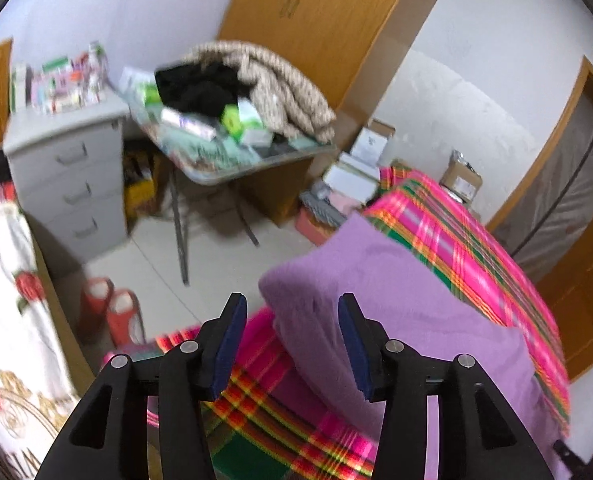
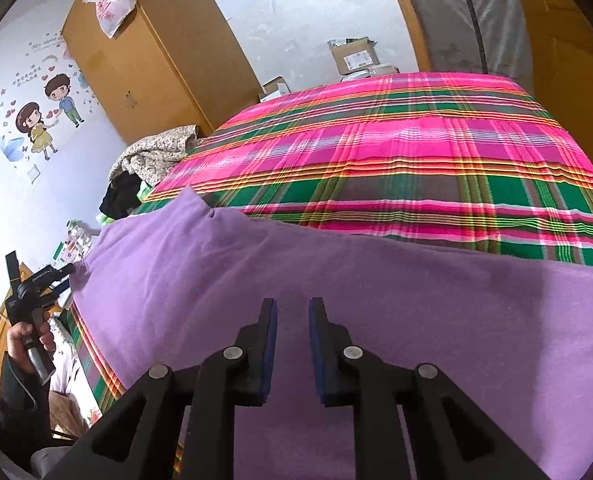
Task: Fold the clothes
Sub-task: 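Grasp the sweater's ribbed cuff end with the left gripper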
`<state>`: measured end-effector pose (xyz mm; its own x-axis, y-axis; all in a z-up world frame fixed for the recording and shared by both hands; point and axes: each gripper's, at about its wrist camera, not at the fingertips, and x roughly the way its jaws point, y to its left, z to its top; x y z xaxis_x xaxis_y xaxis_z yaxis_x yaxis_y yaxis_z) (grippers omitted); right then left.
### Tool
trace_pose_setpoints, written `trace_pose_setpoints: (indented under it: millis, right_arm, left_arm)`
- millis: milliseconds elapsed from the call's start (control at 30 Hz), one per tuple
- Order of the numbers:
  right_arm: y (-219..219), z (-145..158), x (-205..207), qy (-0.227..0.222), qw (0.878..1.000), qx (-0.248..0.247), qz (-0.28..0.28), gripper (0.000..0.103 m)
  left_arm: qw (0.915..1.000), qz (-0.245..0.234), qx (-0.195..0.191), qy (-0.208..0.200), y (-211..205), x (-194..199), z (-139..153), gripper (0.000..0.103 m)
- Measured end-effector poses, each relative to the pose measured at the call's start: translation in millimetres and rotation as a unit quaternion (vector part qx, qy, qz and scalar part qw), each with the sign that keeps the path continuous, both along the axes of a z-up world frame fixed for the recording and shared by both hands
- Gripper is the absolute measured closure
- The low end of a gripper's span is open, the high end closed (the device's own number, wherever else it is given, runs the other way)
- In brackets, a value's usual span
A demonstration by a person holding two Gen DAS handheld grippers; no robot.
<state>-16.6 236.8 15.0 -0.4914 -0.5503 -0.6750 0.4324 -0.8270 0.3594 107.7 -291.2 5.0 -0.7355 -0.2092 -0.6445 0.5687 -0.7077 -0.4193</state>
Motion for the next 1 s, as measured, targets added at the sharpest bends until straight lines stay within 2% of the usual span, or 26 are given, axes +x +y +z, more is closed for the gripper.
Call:
trace_pose_setpoints:
  millis: [167,367,533,767,867,1000]
  right_arm:
    - [-2,2,1,0.003,1.000,0.004,0.003,0.087]
    - [-8,1,-1,-0.001,1.000,0.007,0.005,0.086]
    - [-13,1,-2,-0.001,1.000,0.011,0.010,0.086]
    - [-19,-1,-5,-0.006,1.000,0.016,0.013,0.086]
    - [-21,0,-5,-0.006,1.000,0.017,0.015,0.086]
    - [-22,1,-6,-0.006,1.000,0.018,0.015,0.086]
  left_arm:
    - [0.9996,0.000,0.028,-0.001,-7,-7,-14,0.054]
    - [0.9993,-0.010,0.036,0.007,-13,-17,-23,0.053]
    - [0.9983,-0.013,0.055,0.017,-21,-24,-31,0.045]
    - [0.9960,-0.018,0.080,0.037,-30,-27,-38,0.044]
    - [0.9954,-0.020,0.083,0.044,-31,-26,-38,0.051]
    - [0.9960,-0.023,0.070,0.050,-27,-27,-33,0.067]
